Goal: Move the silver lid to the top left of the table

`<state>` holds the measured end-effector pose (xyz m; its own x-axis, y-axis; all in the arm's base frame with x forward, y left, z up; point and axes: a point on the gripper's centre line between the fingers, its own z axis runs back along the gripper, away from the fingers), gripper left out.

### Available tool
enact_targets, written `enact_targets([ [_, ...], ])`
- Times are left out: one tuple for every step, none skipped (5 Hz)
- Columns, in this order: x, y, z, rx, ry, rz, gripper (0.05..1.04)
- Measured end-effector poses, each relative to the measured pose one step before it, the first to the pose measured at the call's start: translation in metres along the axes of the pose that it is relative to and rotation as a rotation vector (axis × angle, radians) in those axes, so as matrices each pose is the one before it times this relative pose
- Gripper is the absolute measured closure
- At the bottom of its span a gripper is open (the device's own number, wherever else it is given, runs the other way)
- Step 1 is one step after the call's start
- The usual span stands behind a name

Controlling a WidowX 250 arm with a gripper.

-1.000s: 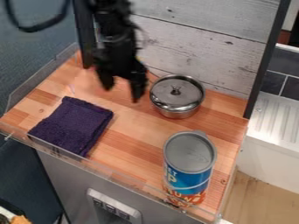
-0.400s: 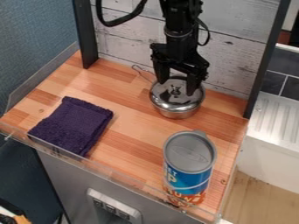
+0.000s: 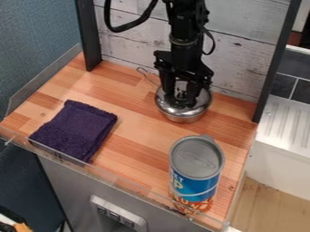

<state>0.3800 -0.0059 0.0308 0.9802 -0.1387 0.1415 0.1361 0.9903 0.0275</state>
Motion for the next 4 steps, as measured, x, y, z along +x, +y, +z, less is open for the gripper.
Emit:
enact_targets([
  [0.00047, 0.00031, 0.00176, -0.0028, 0.0059, -0.0072, 0.733],
  [0.00776, 0.00003, 0.00665, -0.0218, -0.0184, 0.0046, 0.804],
  [0.0032, 0.0133, 0.00742, -0.0118, -0.0186, 0.0408, 0.805],
  [0.00512, 0.03106, 0.03446, 0.038, -0.0869, 0.0821, 0.805],
])
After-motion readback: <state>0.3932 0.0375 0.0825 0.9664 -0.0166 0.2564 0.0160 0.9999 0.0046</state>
